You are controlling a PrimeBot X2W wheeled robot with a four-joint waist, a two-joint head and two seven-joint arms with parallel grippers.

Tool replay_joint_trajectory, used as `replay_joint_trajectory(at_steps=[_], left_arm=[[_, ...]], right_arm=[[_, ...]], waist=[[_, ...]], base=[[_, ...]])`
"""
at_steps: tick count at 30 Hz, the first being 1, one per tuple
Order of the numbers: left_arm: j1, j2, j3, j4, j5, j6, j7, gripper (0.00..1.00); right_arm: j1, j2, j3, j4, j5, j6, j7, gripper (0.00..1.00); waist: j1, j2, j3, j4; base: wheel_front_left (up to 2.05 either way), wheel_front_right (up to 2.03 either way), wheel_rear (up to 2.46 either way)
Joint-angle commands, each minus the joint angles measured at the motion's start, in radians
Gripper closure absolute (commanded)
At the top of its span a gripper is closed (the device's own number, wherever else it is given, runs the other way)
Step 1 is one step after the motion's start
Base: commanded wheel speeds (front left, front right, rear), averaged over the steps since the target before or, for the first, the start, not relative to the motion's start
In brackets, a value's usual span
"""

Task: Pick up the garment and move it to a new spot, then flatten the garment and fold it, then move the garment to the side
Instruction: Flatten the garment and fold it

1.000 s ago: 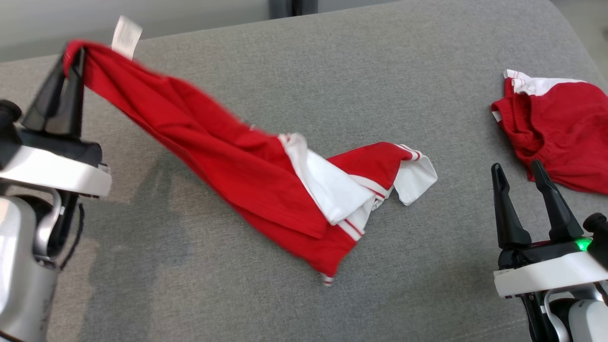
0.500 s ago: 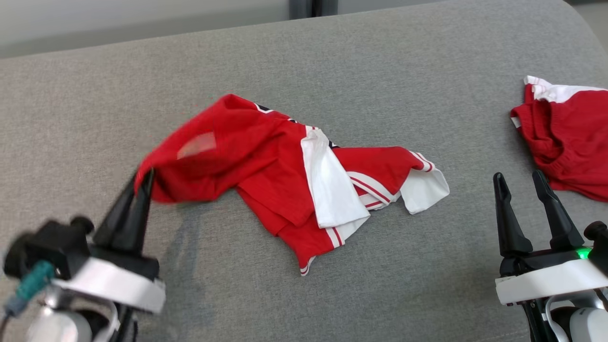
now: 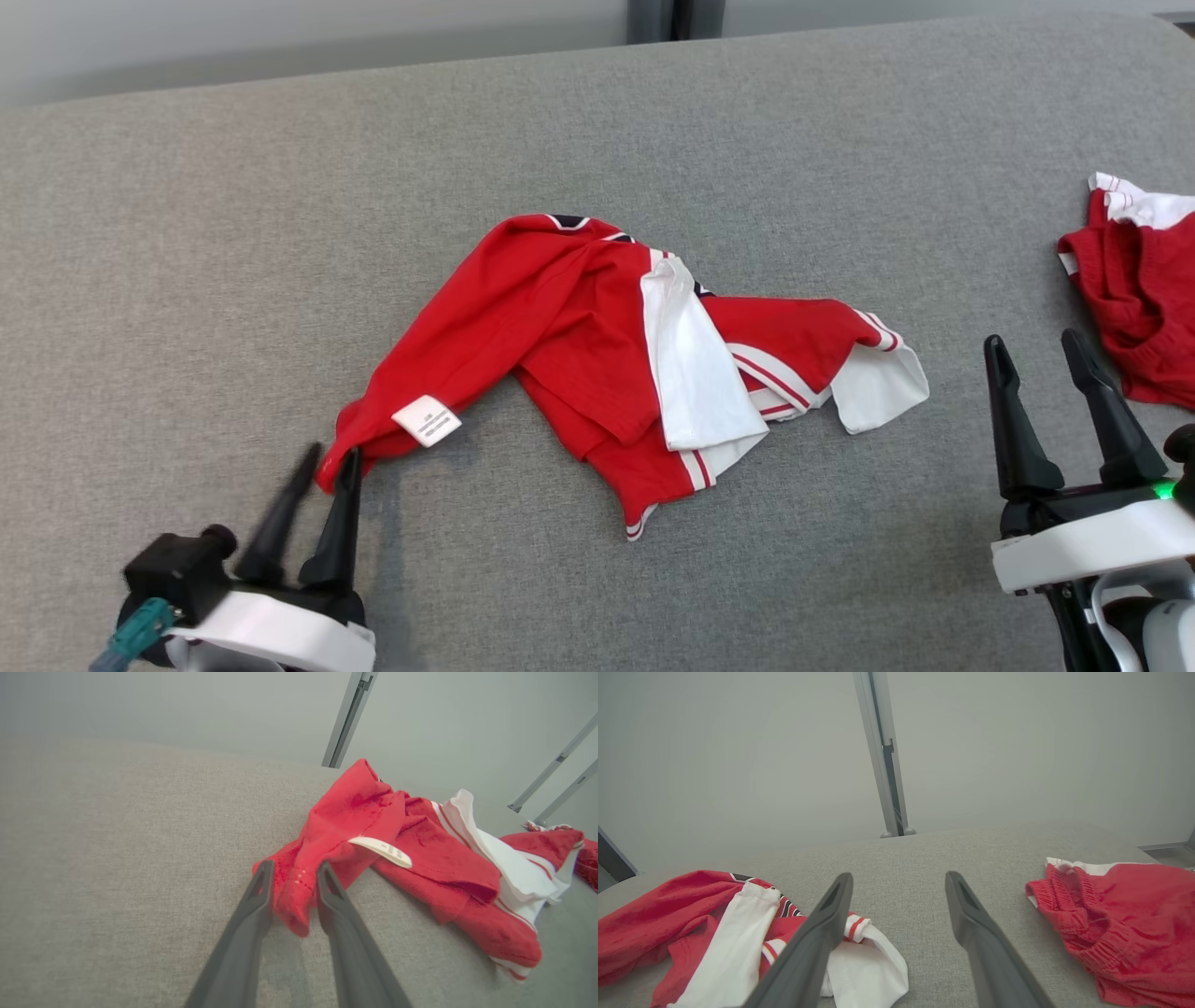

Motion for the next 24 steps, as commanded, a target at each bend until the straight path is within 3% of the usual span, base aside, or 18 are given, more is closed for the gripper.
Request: replay_joint_trajectory(at_steps=[1, 8, 16, 24], left_arm=[[-0.026, -0.005, 0.02, 0.006, 0.0, 0.0, -0.034, 0.0], [-0.034, -0.006, 0.048, -0.032, 0.02, 0.015, -0.062, 0.0], [-0.044, 0.029, 0.098, -0.112, 0.077, 0.11, -0.048, 0.0], [-0.003, 0.064, 0.12, -0.159, 0.087, 0.146, -0.014, 0.0]], right_arm=[[0.009, -0.011, -0.013, -0.01, -0.016, 0.0, 0.01, 0.0], [0.02, -0.007, -0.031, -0.035, -0.043, 0.0, 0.026, 0.0], [0.038, 0.0, -0.034, -0.058, -0.089, 0.0, 0.034, 0.0], [0.07, 0.007, -0.017, -0.071, -0.11, 0.0, 0.046, 0.0]], waist=[[0.0, 0.0, -0.013, 0.009], [0.0, 0.0, -0.048, 0.024], [0.0, 0.0, -0.098, 0.035], [0.0, 0.0, -0.132, 0.035]], base=[[0.0, 0.0, 0.0], [0.0, 0.0, 0.0], [0.0, 0.0, 0.0], [0.0, 0.0, 0.0]])
